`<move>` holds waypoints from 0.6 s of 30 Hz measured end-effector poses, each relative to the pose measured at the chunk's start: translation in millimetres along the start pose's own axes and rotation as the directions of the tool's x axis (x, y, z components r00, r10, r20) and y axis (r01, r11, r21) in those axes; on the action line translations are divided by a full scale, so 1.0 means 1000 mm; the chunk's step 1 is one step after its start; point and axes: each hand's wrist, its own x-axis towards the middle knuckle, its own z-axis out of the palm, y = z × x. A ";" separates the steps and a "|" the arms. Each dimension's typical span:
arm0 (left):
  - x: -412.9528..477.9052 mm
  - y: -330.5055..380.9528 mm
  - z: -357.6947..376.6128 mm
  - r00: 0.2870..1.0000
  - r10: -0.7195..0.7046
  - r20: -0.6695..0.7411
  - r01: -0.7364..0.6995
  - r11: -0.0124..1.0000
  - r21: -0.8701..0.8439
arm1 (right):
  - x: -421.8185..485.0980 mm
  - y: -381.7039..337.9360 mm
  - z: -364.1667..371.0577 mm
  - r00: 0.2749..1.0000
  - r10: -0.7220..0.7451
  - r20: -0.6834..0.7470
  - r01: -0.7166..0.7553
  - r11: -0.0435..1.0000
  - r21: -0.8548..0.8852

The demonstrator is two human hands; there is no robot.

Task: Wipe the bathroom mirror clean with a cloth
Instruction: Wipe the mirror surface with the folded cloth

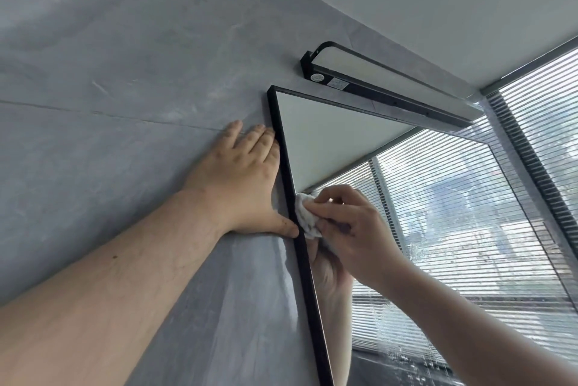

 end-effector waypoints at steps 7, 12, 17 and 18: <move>-0.002 0.000 0.000 1.000 0.003 0.014 -0.003 1.000 0.020 | 0.088 0.007 0.013 0.998 0.026 -0.052 -0.027 0.999 -0.025; -0.001 0.001 -0.001 1.000 0.000 -0.007 0.001 1.000 0.023 | 0.126 0.006 0.016 0.995 0.072 -0.072 -0.072 0.997 0.000; 0.000 0.001 0.000 1.000 -0.004 -0.013 0.004 1.000 0.029 | 0.094 0.006 0.015 0.995 0.071 -0.071 -0.068 0.997 0.038; 0.000 0.000 0.001 1.000 -0.004 -0.015 0.004 1.000 0.027 | 0.085 0.004 0.014 0.995 0.072 -0.066 -0.069 0.997 0.042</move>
